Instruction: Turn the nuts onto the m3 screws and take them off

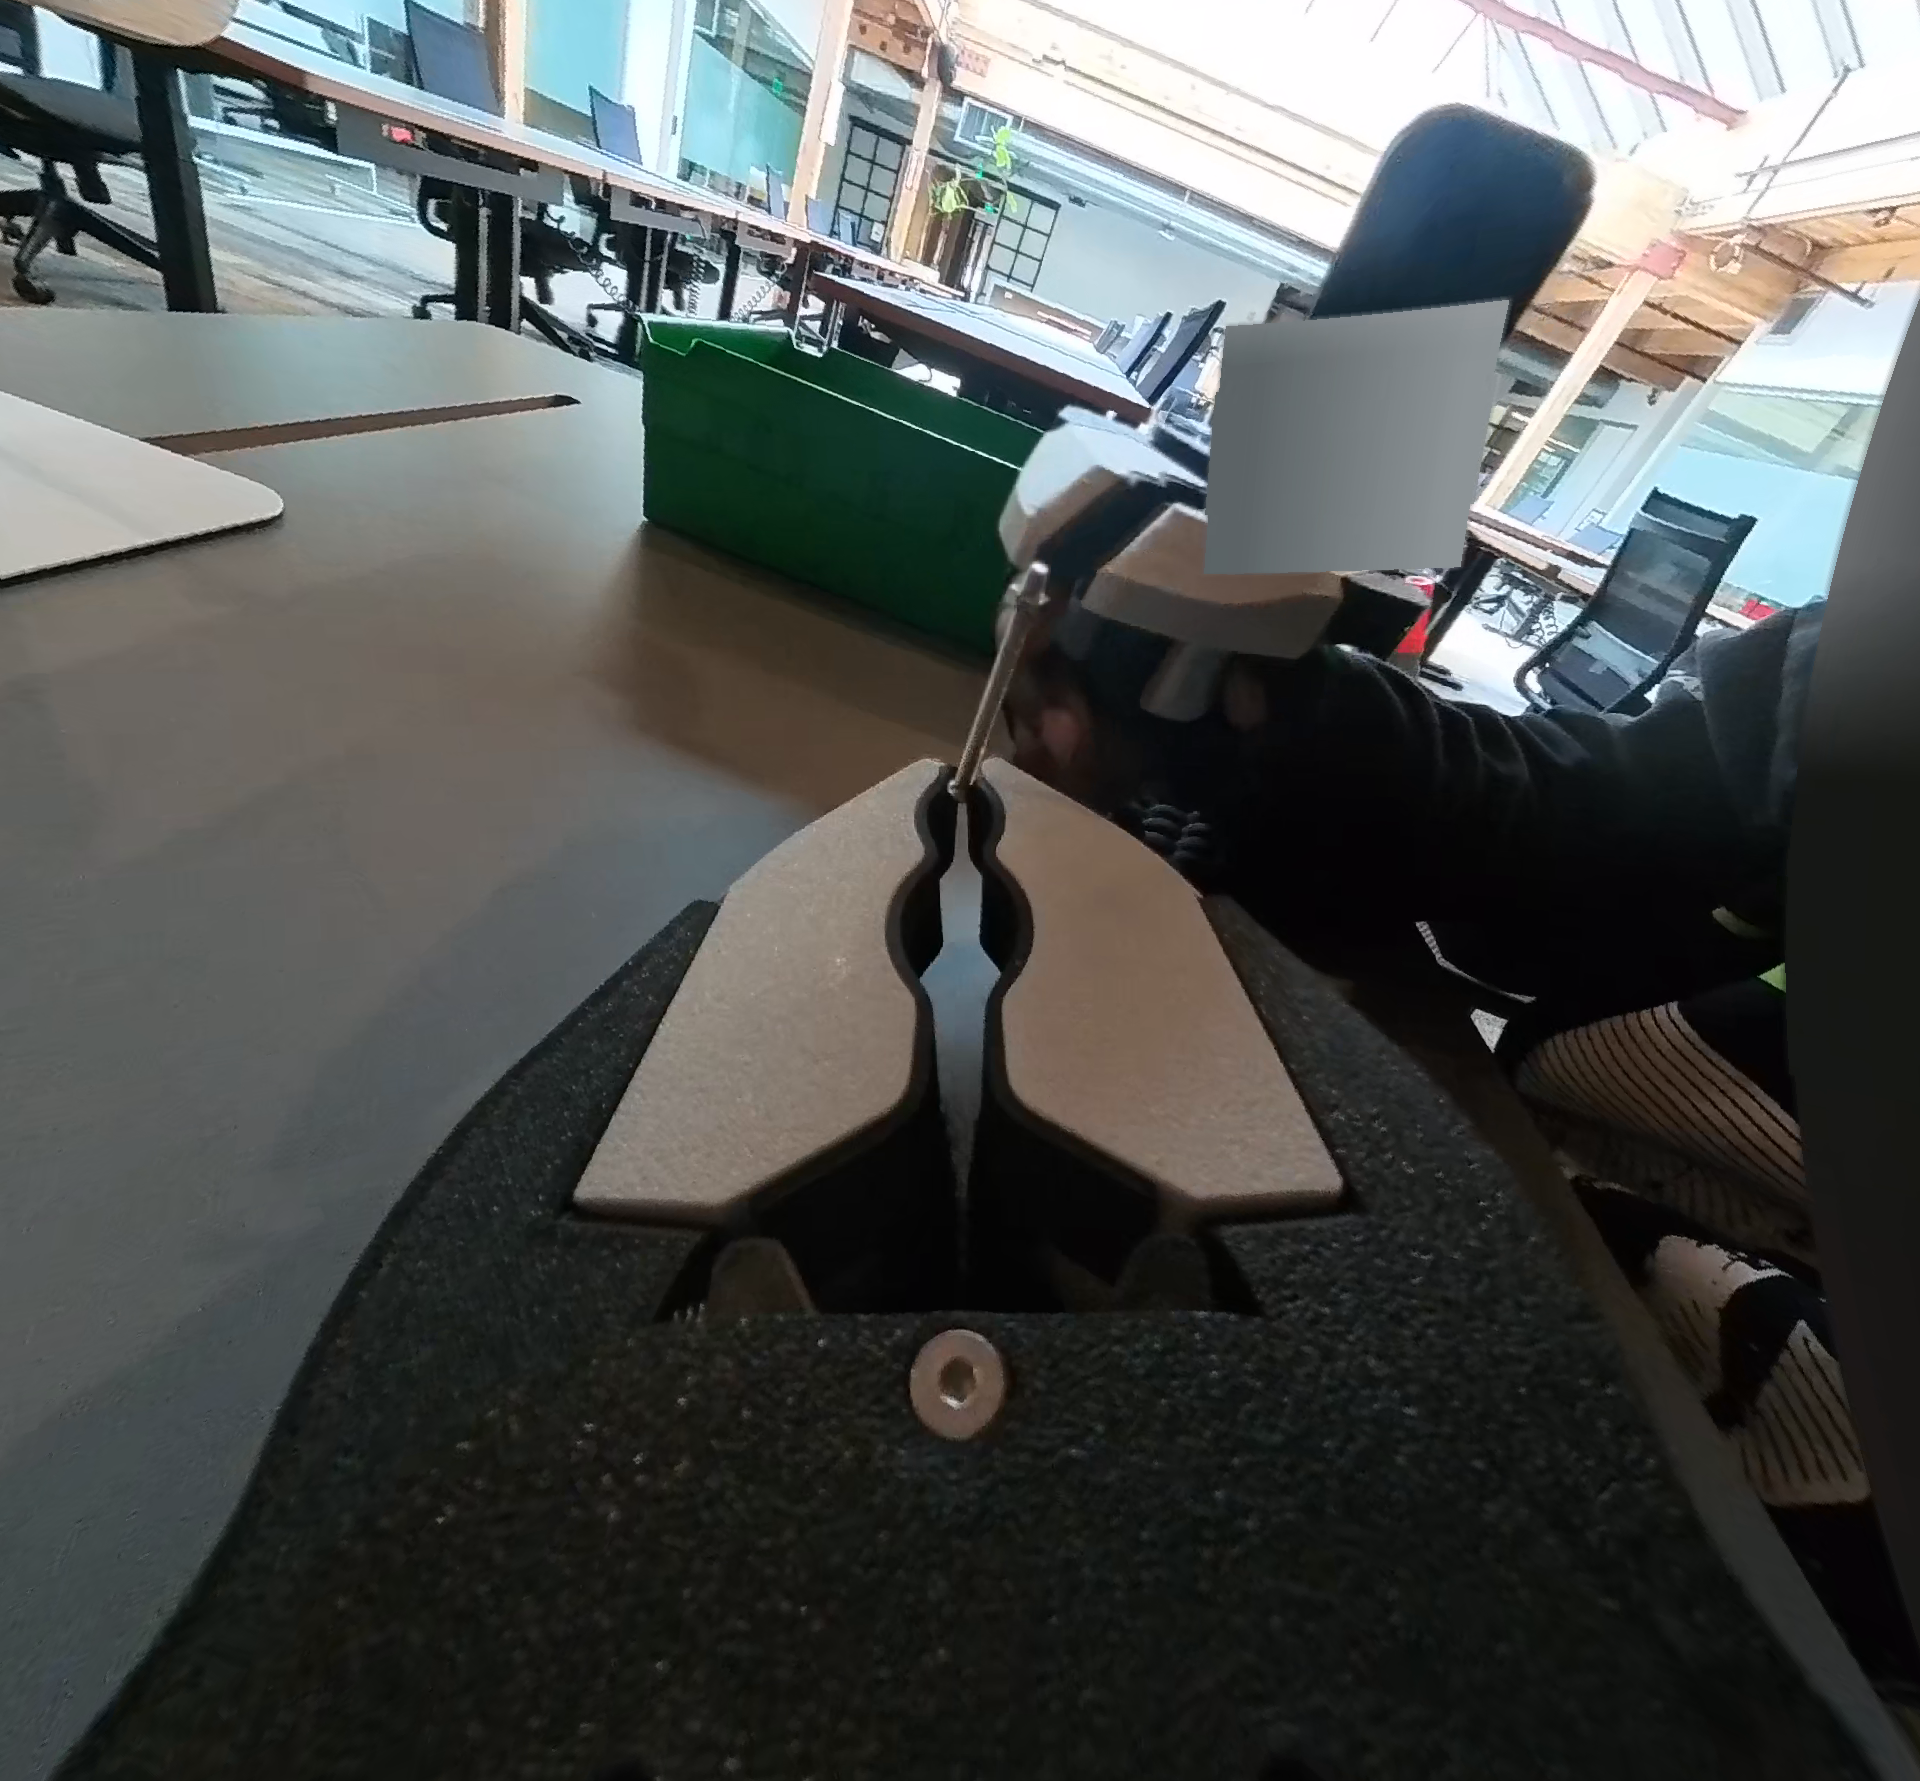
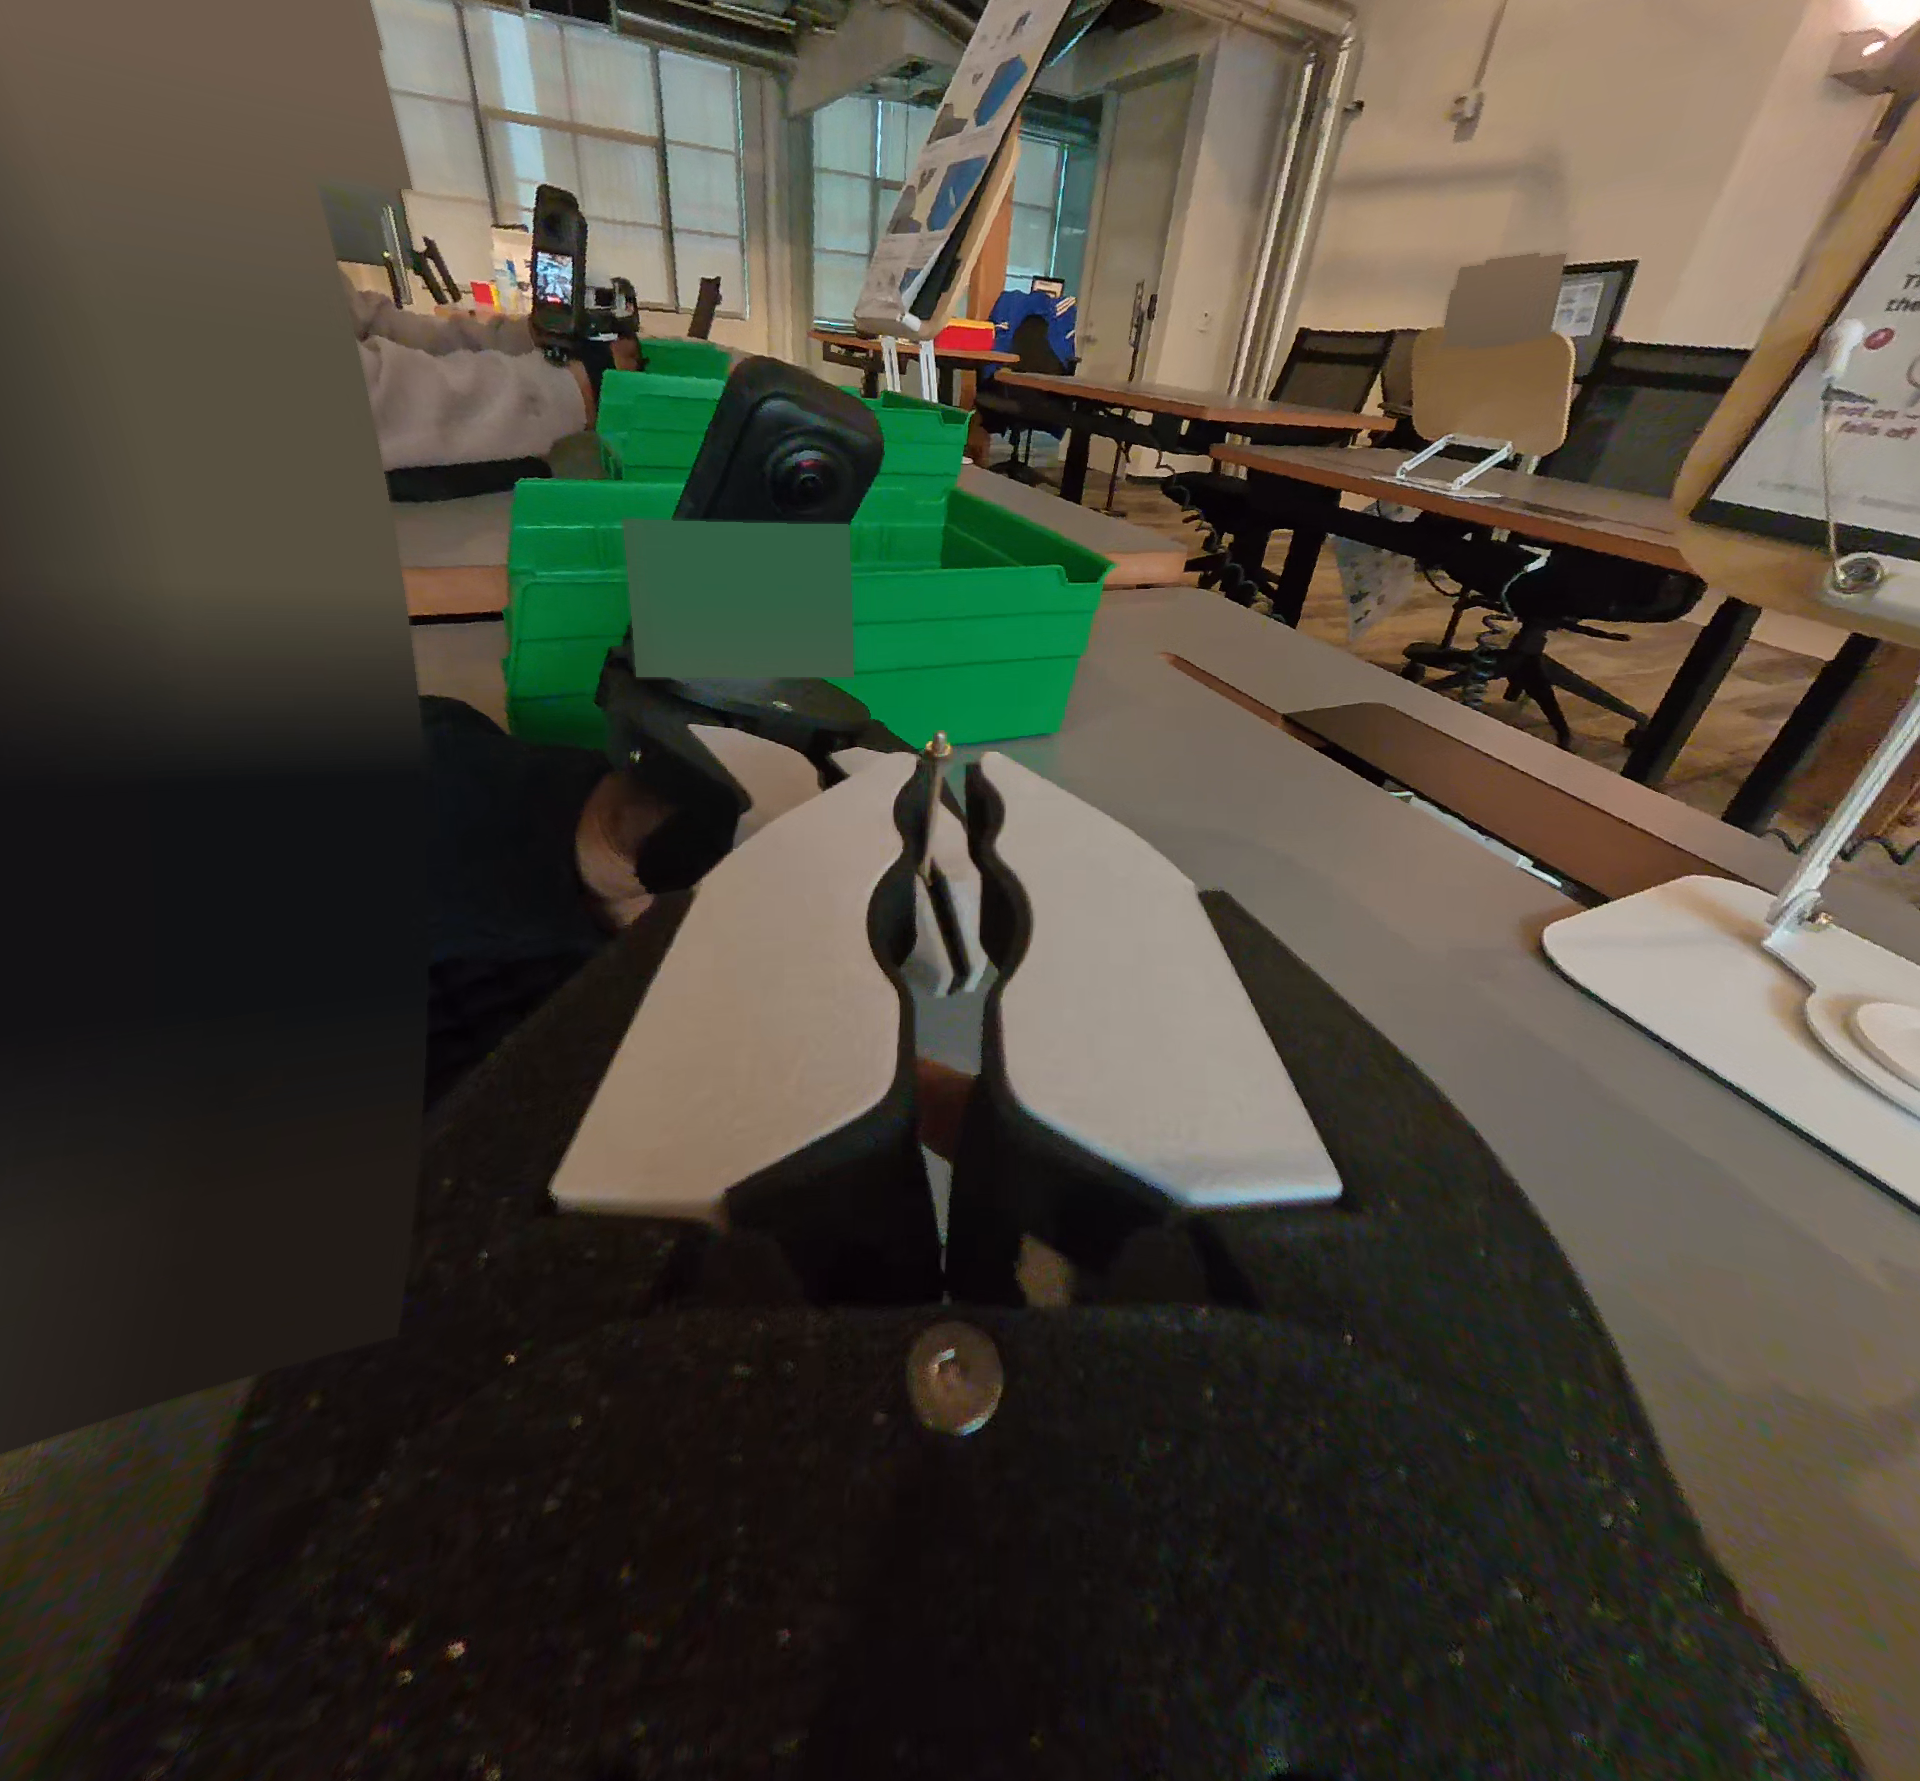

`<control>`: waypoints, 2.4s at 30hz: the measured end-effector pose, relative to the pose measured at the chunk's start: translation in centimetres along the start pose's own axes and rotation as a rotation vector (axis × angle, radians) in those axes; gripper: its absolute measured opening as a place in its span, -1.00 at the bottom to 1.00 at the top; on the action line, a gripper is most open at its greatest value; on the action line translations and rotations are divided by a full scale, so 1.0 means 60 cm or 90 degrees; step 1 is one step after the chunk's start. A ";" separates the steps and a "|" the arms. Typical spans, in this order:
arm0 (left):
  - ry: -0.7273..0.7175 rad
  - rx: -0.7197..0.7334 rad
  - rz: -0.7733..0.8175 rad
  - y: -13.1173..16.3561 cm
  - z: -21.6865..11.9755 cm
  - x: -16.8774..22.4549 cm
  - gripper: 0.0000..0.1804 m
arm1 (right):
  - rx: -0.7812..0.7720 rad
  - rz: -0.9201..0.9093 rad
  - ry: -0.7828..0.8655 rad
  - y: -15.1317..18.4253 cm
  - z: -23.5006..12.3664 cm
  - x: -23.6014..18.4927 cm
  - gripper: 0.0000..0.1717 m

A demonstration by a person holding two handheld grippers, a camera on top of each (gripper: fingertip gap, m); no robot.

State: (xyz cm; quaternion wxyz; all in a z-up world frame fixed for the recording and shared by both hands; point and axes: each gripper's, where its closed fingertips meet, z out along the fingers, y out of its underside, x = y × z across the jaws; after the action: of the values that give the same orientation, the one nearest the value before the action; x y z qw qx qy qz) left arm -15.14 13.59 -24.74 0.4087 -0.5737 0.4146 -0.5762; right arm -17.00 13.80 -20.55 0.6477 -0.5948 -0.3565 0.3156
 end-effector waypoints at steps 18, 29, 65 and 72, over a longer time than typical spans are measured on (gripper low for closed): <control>0.013 -0.013 0.006 0.005 0.003 0.006 -0.99 | -0.017 -0.025 -0.031 0.009 0.021 -0.019 -0.81; 0.002 0.001 0.003 -0.001 -0.002 0.001 -0.99 | -0.009 -0.014 -0.014 0.005 0.007 -0.010 -0.87; 0.023 -0.021 0.009 0.007 0.004 0.011 -0.99 | -0.017 -0.013 -0.044 0.009 0.026 -0.021 -0.71; 0.007 -0.007 0.007 0.002 0.001 0.004 -0.99 | -0.016 -0.015 -0.038 0.008 0.022 -0.019 -0.82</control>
State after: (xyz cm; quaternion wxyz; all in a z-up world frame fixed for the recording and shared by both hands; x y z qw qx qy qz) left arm -15.11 13.30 -24.80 0.4062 -0.5707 0.4231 -0.5747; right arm -18.68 13.62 -21.08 0.6329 -0.5891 -0.3867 0.3206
